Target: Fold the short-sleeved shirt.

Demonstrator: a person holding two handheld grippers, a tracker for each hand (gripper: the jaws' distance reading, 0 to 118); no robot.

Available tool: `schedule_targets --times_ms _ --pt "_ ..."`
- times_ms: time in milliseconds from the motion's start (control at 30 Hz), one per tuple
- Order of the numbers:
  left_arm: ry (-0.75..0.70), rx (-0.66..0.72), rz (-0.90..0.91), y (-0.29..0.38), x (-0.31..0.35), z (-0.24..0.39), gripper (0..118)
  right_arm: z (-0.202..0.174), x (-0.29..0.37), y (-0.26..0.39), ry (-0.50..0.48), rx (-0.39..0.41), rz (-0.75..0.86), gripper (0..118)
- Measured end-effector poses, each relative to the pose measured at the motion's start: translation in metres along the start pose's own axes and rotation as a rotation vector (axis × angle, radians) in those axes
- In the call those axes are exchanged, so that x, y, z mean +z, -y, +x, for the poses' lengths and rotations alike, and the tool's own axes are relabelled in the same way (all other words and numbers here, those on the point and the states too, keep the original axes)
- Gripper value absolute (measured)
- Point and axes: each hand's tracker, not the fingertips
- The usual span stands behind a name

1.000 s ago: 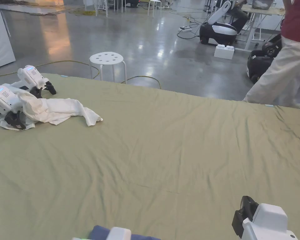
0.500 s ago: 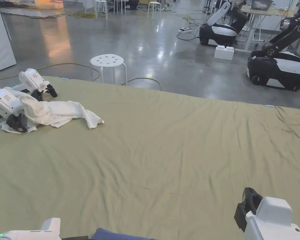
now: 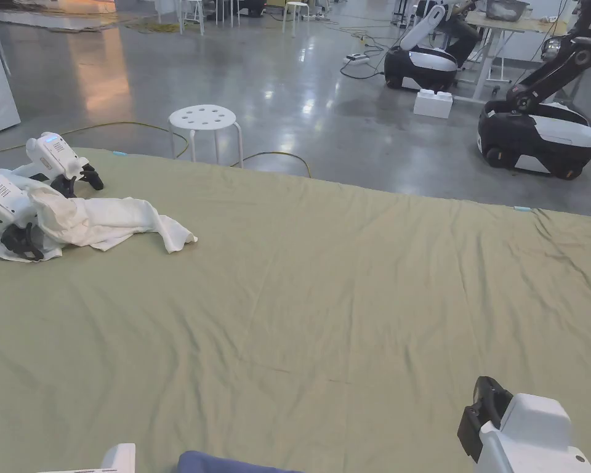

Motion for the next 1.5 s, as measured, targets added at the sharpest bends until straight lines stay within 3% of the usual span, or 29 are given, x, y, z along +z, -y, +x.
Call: schedule_targets --times_ms 100,300,467,633,1033,1300,1500 --pt "0.013 -0.07 0.042 -0.005 0.017 0.019 8 0.002 -0.002 -0.001 -0.002 0.002 0.001 1" --pt "-0.149 -0.228 0.109 -0.026 0.067 0.075 7 0.005 -0.003 -0.001 -0.003 -0.005 -0.001 1" --pt "-0.423 -0.314 0.134 -0.049 0.119 0.114 7 0.008 -0.003 0.001 -0.004 -0.008 -0.007 1" --pt "-0.62 -0.391 0.108 -0.045 0.115 0.148 7 0.005 -0.001 0.006 -0.018 -0.03 -0.011 1" --pt "-0.455 -0.459 -0.065 0.01 0.005 0.215 8 0.009 0.004 0.016 -0.019 -0.045 -0.031 0" --pt "-0.499 -0.417 -0.155 0.042 -0.093 0.21 8 0.02 0.007 0.019 0.008 -0.061 -0.041 0" --pt "-0.558 -0.414 -0.142 0.058 -0.114 0.219 8 0.023 0.009 0.021 0.02 -0.058 -0.046 0"
